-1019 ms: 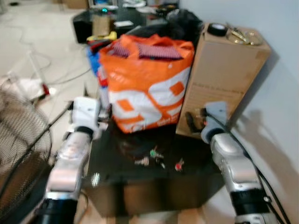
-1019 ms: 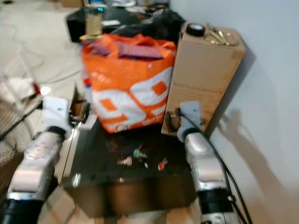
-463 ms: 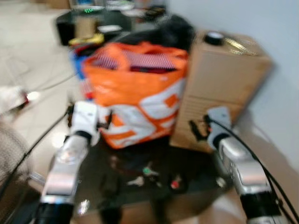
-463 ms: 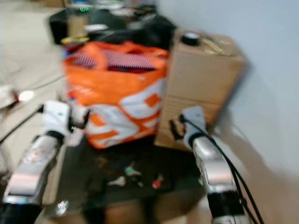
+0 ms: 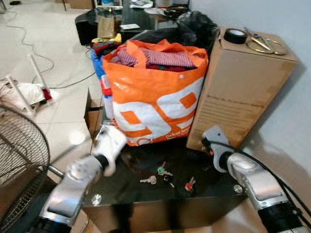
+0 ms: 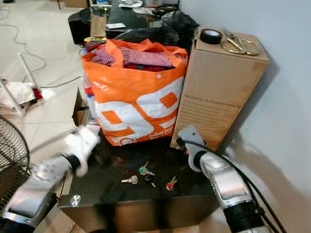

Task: Hang keys on a hook

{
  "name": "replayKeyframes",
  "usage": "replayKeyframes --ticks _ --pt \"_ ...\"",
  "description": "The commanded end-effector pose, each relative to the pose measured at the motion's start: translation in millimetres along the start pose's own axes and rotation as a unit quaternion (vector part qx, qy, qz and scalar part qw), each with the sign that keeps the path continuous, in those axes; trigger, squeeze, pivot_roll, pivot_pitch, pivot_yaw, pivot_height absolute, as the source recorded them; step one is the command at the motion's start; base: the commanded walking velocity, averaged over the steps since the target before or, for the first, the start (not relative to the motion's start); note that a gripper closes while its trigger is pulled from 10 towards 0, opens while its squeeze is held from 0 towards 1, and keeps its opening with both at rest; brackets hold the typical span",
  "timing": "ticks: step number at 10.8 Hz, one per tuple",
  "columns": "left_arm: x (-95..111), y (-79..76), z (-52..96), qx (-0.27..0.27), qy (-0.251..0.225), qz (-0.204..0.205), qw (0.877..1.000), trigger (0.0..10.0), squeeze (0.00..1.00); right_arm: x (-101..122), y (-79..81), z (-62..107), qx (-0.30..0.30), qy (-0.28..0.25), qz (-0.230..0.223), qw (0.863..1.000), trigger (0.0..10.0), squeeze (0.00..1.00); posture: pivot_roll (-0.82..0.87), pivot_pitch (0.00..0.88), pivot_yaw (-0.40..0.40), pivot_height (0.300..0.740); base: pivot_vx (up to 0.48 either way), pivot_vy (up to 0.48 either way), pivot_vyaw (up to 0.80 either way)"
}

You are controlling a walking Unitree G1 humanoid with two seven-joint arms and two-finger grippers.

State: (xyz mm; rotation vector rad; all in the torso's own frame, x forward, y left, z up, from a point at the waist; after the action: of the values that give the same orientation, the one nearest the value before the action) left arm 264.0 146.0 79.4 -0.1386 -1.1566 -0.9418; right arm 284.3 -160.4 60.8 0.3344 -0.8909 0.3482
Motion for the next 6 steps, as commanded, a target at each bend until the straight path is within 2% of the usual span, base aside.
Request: replayKeyframes --ticks 1,3,6 --pt "5.2 1.1 -2.5 -0.019 -0.007 -0.007 1.000 10.0 0.00 4.9 -0.3 3.2 0.012 0.000 0.012 1.000 10.0 0.00 0.00 0.000 -0.042 0.740 0.000 0.000 0.00" --pt "2.5 -5.8 6.7 -0.088 -0.020 -0.016 0.996 10.0 0.00 -6.6 -3.6 0.4 0.020 0.032 0.036 0.999 10.0 0.00 -0.04 0.000 -0.005 0.740 0.000 0.000 0.00" --pt "3.5 -10.3 2.4 -0.127 -0.031 -0.016 0.991 10.0 0.00 -24.3 4.9 1.7 0.047 0.067 0.047 0.996 10.0 0.00 -0.09 0.000 0.015 0.740 0.000 0.000 0.00"
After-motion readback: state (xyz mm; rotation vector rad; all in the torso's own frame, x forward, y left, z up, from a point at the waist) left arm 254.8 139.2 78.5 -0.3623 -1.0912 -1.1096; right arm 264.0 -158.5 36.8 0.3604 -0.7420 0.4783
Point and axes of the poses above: a point about 5 cm out from each wrist's last joint towards the gripper, its own z axis pointing back from the gripper into the wrist, its own x axis along the axis of the wrist's last joint, y = z × x, the point moved 1 cm from there along -z, pointing out of the wrist towards the gripper, and after that the axes turned 14 degrees about -z, right-handed, at the moved point
